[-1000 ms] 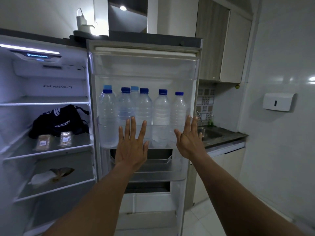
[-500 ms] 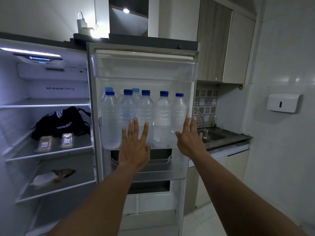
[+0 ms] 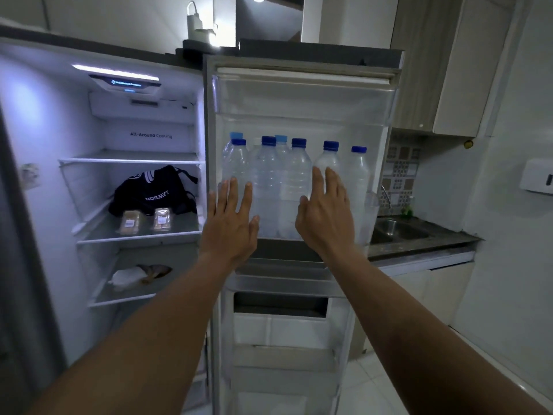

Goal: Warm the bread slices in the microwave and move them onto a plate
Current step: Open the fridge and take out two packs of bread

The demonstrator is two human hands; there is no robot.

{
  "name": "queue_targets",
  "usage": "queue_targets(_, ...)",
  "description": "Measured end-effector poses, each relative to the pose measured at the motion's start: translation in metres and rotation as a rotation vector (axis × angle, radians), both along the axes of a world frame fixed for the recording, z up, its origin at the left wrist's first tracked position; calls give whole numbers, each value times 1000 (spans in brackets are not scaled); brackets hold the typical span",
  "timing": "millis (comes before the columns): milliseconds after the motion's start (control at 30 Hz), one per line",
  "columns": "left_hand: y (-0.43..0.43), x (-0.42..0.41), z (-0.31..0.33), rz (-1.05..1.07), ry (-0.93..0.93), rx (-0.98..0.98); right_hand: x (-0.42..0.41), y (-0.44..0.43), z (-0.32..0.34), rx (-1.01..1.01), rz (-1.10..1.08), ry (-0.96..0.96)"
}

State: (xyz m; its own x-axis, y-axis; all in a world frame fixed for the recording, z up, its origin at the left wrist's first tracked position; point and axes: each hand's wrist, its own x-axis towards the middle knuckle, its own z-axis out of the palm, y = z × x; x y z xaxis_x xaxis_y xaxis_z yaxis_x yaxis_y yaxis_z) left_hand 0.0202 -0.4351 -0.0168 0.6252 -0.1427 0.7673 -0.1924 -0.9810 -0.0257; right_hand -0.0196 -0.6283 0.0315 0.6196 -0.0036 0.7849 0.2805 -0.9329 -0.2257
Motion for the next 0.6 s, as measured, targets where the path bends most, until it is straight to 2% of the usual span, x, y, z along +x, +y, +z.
queue_targets(367, 182, -26, -24, 193, 139, -64, 12, 172, -18, -123, 343, 164)
queue_targets(600, 293, -15, -29, 245, 225, -49, 48, 286, -33, -89, 383, 276)
